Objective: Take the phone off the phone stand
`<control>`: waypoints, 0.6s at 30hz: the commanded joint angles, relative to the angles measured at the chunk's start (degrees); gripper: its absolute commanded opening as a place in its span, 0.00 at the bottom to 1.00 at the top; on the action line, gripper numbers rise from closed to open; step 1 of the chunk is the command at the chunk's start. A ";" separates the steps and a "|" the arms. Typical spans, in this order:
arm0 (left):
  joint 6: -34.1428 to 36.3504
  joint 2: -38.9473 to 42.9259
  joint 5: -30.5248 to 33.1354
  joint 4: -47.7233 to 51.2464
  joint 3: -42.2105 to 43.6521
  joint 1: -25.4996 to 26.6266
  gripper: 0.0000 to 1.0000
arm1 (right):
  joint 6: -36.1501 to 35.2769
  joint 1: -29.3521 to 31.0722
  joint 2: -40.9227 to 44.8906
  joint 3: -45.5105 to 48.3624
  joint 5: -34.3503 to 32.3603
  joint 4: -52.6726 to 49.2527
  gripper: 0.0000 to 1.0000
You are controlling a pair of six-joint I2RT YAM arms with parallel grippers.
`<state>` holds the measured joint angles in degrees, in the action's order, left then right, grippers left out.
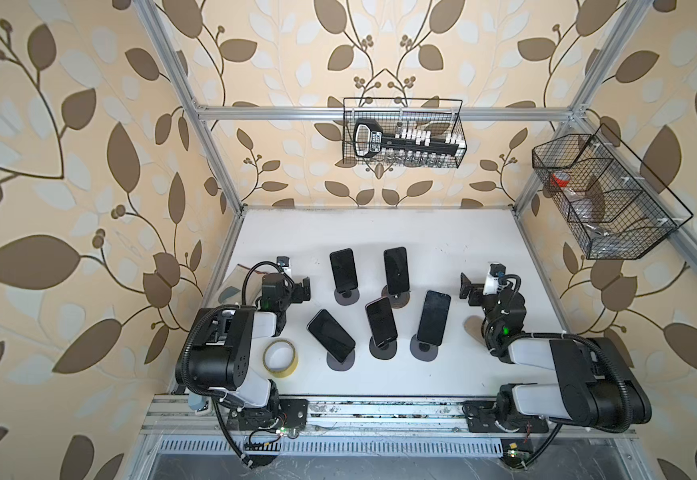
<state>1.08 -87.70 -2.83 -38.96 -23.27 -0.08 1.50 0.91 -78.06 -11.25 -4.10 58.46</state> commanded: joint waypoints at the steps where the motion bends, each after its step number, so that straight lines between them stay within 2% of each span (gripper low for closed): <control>1: -0.47 1.74 -0.66 -0.55 -0.59 -0.28 0.99 | -1.28 0.24 0.82 1.05 -0.92 0.31 1.00; 18: -0.47 1.74 -0.67 -0.51 -0.55 -0.28 0.99 | -1.06 -0.02 0.73 0.96 -0.41 0.26 1.00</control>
<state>1.08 -87.70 -2.85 -38.74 -23.27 -0.08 1.45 0.89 -78.06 -11.25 -4.27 58.46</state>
